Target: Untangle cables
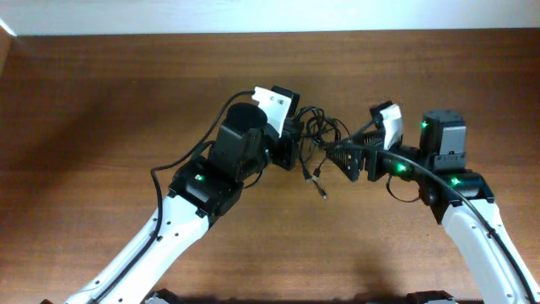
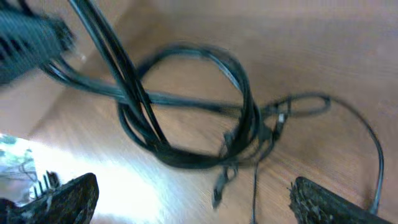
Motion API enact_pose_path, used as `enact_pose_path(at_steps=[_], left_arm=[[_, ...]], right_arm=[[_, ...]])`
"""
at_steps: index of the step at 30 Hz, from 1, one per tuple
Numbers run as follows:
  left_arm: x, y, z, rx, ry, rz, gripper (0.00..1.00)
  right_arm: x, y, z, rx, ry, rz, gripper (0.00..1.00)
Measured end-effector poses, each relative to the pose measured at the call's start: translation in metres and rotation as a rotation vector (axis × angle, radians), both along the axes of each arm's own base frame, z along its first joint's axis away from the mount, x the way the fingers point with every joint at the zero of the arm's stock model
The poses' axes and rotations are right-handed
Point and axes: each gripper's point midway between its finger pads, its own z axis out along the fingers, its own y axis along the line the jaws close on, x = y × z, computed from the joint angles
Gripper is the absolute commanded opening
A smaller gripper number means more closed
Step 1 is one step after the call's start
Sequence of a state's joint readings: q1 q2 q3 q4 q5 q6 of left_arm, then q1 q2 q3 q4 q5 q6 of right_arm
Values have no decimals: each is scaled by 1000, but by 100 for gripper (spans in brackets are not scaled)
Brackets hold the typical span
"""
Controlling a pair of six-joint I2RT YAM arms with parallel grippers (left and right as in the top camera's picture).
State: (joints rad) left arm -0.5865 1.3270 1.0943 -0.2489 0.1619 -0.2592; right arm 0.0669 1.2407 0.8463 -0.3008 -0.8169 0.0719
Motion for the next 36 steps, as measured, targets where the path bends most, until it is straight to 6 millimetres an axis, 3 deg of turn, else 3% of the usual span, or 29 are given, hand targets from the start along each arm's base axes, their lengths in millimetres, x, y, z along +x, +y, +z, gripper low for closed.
enact_pose_path(at_steps=[5,13,17,20,26,32,36], left_arm=[[0,0,0,-1,4,2,0],[1,2,-1,-87,91,83,0],[5,12,-8,-157,194,212,0],[4,15,-11,-212,259,274,0],[-7,24,-34,-337,507,456,0],[-9,22,-34,-450,609,533,0],[-21,6,-32,-511,720,475,0]], right_arm=[[7,2,13,125,100,-81,99],[6,-3,2,105,162,-133,99],[-21,3,-15,-32,51,79,99],[-28,12,-14,-85,-60,184,99],[-21,16,-16,-176,-158,203,99],[-15,13,-16,-267,-299,260,100],[-8,13,-10,-349,-467,321,85]])
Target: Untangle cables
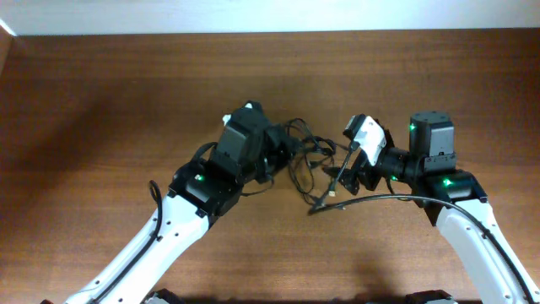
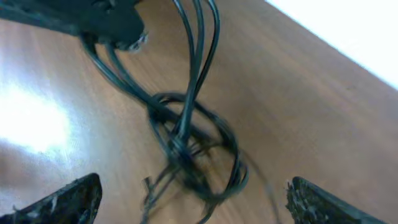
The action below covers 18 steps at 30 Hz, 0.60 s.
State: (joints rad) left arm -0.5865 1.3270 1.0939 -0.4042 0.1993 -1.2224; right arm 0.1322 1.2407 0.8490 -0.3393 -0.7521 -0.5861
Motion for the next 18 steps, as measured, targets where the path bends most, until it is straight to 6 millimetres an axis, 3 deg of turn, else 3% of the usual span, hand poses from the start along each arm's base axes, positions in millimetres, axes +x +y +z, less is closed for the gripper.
enact_pose_path(at_steps=[1,2,5,7,10,12,13,14,15,18], left_arm=[[-4,-4,1,-25,21,-17,0],[-8,-8,2,-50,41,-36,0],[-19,-18,4,-106,88,-91,0],[-21,-21,6,-121,98,-107,0],[-22,-22,7,-130,101,-113,0],[-22,-21,6,-129,104,-108,8],[-22,-21,6,-129,107,-104,36],[-22,-21,6,-131,109,-102,88],[-22,-21,6,-132,110,-102,99],[-20,-19,6,-126,106,-88,99]], right_arm=[[2,0,2,-18,-41,17,81],[2,0,2,-31,-65,29,71],[5,-3,0,-66,-93,29,38],[7,-6,-3,-89,-99,17,8],[10,-6,-13,-103,-77,19,4],[10,-4,-20,-101,-56,29,4],[11,-4,-23,-102,-47,31,4],[10,-4,-24,-100,-42,32,4],[10,-4,-24,-101,-41,31,4],[11,-4,-24,-102,-39,27,4]])
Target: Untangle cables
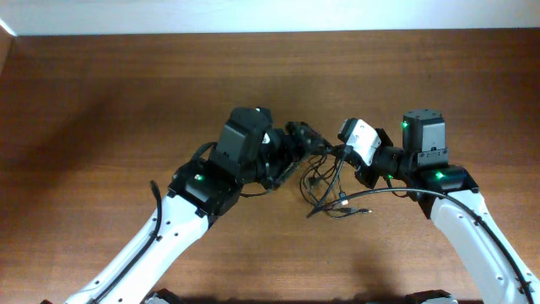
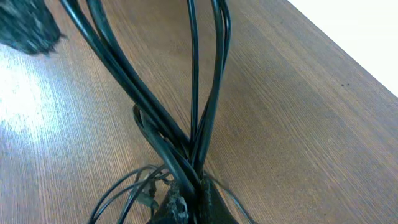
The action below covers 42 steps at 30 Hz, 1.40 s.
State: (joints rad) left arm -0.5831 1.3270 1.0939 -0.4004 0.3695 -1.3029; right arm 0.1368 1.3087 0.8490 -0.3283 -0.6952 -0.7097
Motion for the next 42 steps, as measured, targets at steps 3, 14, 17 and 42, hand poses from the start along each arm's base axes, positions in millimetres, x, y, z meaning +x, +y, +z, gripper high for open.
enact_pose_path(at_steps=[3,14,17,42], left_arm=[[12,11,-2,33,-24,62,99],[31,94,-42,277,39,225,99],[32,94,-41,339,-42,143,99],[40,70,-9,803,-1089,-820,99]], right_arm=[[0,0,0,7,8,-8,4],[37,14,69,413,80,-197,4],[28,24,80,502,156,-151,4],[-6,38,72,666,639,-166,4]])
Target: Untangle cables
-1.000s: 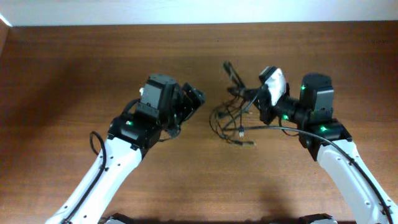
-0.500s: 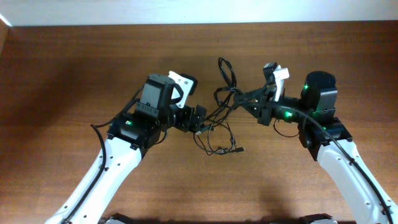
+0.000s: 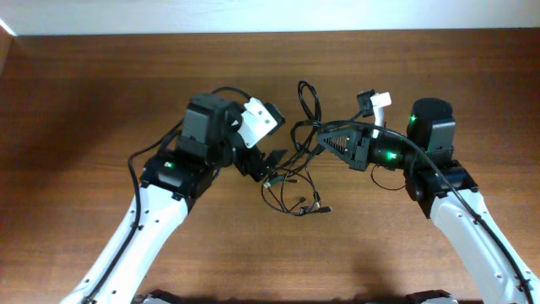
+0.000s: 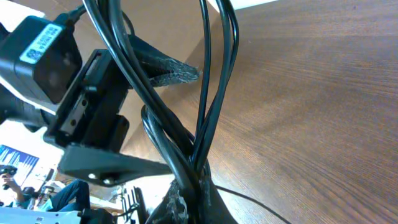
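A bundle of black cables (image 3: 309,100) hangs tangled between my two arms. Its thick loops (image 4: 208,93) rise above my right gripper (image 3: 321,140), which is shut on the strands (image 4: 189,198). Thin leads with small plugs (image 3: 295,196) trail from the bundle onto the wooden table. My left gripper (image 3: 268,165) stands just left of the tangle, open. Its two fingers (image 4: 166,70) are spread wide behind the cables, and nothing shows gripped between them.
The brown wooden table (image 3: 101,93) runs out on all sides of the arms. A white strip (image 3: 253,17) borders its far edge. Both arms reach in from the near edge and meet at the table's middle.
My left gripper has let go of the cables, opened and drawn back to the left. My right gripper stays shut on the bundle and now points left, with the loops above it.
At first my left gripper held the tangle while my right gripper stood open beside it. The right was still open with the cables hanging from the left. Then the right was shut on the bundle. Now the right holds it alone.
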Motion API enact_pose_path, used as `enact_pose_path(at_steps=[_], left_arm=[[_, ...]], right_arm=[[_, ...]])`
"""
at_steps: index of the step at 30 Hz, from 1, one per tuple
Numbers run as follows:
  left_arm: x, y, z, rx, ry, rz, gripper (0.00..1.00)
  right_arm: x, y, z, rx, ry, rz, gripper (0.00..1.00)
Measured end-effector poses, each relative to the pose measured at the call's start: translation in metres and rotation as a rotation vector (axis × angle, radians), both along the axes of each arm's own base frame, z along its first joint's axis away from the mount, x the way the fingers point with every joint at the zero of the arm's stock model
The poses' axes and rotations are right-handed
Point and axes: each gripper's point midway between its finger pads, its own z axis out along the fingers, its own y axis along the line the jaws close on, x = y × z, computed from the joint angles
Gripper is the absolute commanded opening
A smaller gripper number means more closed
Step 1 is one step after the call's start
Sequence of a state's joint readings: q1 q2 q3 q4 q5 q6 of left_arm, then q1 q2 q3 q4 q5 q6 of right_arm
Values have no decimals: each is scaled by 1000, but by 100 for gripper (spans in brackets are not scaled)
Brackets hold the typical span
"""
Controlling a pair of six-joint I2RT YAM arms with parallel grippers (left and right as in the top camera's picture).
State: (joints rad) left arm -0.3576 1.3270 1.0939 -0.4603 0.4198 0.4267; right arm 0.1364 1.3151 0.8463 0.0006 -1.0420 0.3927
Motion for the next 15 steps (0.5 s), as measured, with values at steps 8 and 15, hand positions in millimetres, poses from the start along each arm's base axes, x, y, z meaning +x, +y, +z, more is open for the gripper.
enact_pose_path(at_steps=[8,15], left_arm=[[-14,29,41,-361,77,-181,99],[-47,15,69,-524,99,-395,100]], right_arm=[[-8,5,12,28,-84,77,4],[-27,12,27,87,-143,208,4]])
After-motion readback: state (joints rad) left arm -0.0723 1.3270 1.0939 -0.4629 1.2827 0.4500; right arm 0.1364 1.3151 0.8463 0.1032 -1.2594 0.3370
